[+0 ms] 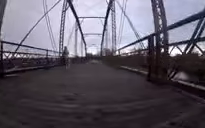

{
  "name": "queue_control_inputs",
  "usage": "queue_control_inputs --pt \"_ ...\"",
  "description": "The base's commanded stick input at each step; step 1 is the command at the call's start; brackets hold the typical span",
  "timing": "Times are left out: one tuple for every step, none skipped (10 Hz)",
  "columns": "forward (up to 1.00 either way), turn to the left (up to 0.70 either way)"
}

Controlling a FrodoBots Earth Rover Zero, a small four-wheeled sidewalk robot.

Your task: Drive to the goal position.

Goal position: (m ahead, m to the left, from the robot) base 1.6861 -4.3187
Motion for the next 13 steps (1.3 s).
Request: queue_control_inputs --pt "1.00 0.00" --pt "1.00 0.00" --pt "1.00 0.00" --pt "1.00 0.00" --pt "1.00 0.00" --pt "1.00 0.00" --pt "1.00 0.00" --pt "1.00 0.00" --pt "1.00 0.00" --pt "1.00 0.00" --pt "1.00 0.00" --pt "1.00 0.00" --pt "1.00 0.00"
